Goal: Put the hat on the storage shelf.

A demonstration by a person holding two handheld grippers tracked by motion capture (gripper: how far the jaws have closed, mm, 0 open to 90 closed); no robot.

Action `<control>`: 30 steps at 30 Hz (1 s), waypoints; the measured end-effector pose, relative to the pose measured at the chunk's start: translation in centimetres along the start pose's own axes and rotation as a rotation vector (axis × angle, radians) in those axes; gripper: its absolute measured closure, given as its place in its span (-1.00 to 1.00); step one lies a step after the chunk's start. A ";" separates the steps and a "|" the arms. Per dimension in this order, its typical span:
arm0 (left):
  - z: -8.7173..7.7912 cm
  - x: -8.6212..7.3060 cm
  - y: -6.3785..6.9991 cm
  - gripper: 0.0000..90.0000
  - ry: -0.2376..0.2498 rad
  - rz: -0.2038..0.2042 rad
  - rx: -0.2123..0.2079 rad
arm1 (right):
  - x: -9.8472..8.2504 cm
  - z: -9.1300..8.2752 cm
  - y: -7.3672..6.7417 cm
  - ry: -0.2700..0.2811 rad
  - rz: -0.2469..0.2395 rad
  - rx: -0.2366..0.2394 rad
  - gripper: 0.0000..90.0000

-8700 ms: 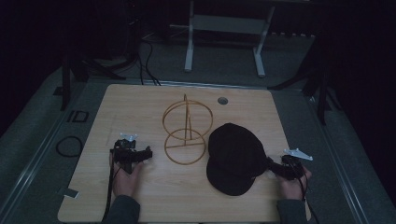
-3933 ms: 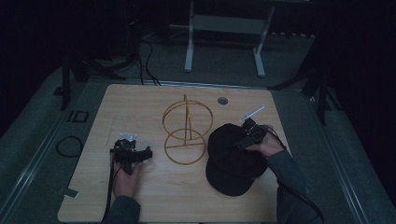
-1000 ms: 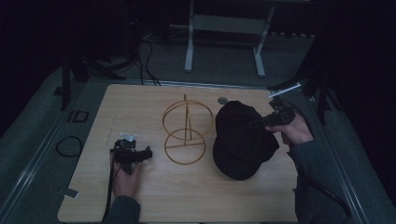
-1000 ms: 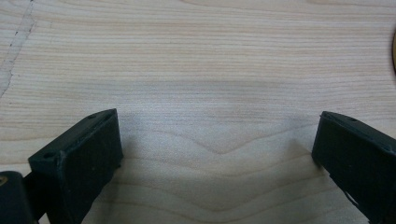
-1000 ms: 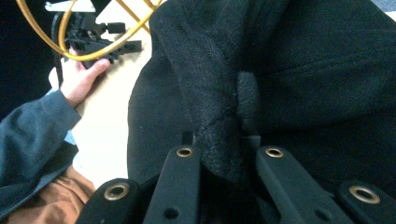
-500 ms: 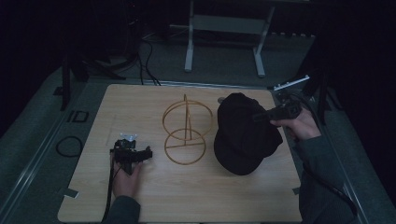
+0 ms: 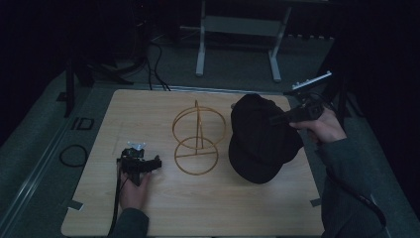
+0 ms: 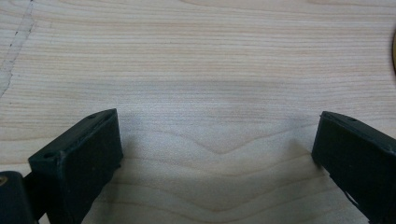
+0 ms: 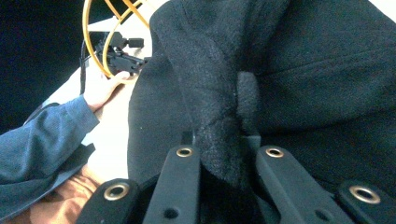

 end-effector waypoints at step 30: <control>0.0 0.0 0.0 -0.97 0.002 0.001 0.000 | 3.2 -3.1 -3.5 0.059 -0.077 0.014 0.87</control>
Point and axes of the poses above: each handheld gripper's, and its own axes: z roughly forward along the jaws, x roughly out of its top, y roughly to its right, the point moved 9 cm from there along z, roughly forward along the jaws
